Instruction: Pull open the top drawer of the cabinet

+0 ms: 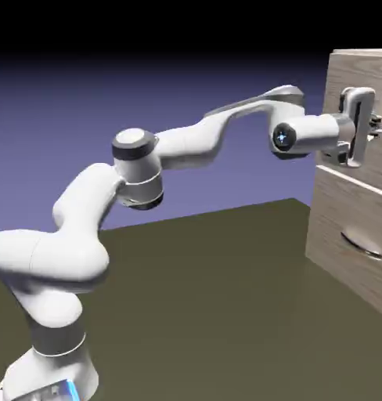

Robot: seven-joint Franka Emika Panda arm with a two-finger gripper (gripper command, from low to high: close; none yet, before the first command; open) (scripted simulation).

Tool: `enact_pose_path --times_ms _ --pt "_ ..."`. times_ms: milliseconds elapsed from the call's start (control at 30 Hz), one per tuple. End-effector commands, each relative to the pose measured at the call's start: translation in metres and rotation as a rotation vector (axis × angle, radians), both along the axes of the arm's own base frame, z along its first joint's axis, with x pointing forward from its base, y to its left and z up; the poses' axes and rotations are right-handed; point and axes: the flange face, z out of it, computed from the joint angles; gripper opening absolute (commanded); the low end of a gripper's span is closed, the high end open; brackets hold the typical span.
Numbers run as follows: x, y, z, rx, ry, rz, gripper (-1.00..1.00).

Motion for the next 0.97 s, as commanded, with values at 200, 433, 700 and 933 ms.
enact_pose_path --times_ms 200,433,700,933 --pt "-0.052 0.0 0.0 0.0 0.001 0.0 -1.0" --pt "-0.114 0.0 0.0 0.0 0.001 0.0 -1.0" --pt "-0.198 0.0 0.0 0.0 0.001 0.0 -1.0" --pt "-0.252 0.001 0.001 -0.002 0.0 -0.001 1.0"
